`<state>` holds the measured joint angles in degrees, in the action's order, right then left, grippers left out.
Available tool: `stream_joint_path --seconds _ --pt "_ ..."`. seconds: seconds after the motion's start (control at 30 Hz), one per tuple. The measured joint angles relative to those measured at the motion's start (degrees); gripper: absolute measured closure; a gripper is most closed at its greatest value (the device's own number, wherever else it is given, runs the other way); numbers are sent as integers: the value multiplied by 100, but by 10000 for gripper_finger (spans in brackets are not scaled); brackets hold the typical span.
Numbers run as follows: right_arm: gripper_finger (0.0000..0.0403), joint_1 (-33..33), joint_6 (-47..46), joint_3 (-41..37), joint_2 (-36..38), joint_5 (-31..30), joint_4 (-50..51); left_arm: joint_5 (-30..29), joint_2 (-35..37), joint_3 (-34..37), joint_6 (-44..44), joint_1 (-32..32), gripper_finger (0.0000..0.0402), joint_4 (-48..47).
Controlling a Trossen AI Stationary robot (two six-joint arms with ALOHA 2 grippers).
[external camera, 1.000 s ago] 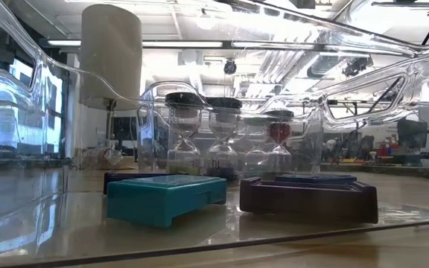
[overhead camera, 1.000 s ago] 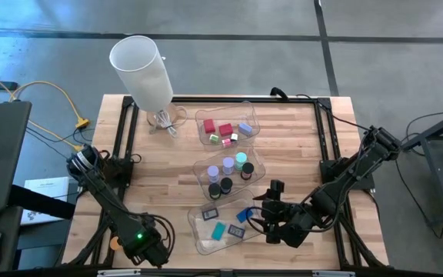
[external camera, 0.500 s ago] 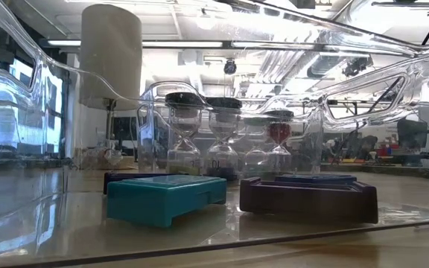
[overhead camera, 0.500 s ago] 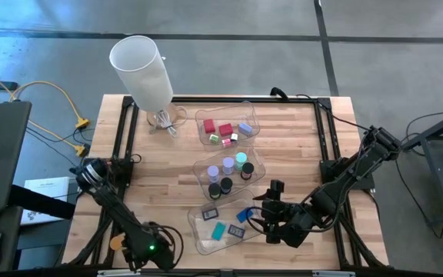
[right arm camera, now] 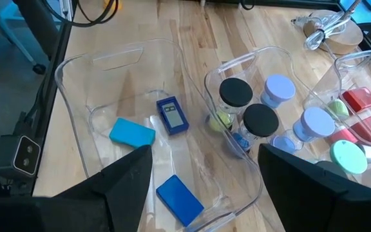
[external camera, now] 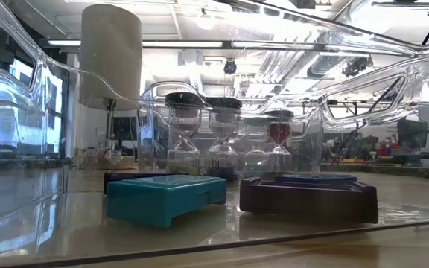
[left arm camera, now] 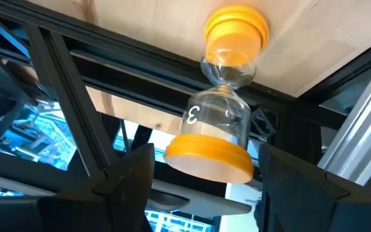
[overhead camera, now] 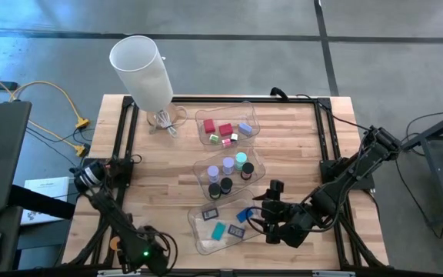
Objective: Pick & Place Office items
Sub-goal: Put the yellow hourglass into the middle transparent bin
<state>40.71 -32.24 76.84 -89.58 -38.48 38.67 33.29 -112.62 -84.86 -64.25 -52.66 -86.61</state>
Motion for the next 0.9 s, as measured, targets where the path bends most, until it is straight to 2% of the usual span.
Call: stream_joint_path --seconds 0.23,0.77,0.9 --pt "129 0 62 0 0 -2 -103 -364 -2 0 53 -59 132 26" --pt "129 0 61 0 0 7 -122 -358 -73 2 130 -77 133 102" --pt "129 0 60 0 0 7 -122 -320 -191 9 432 -105 133 127"
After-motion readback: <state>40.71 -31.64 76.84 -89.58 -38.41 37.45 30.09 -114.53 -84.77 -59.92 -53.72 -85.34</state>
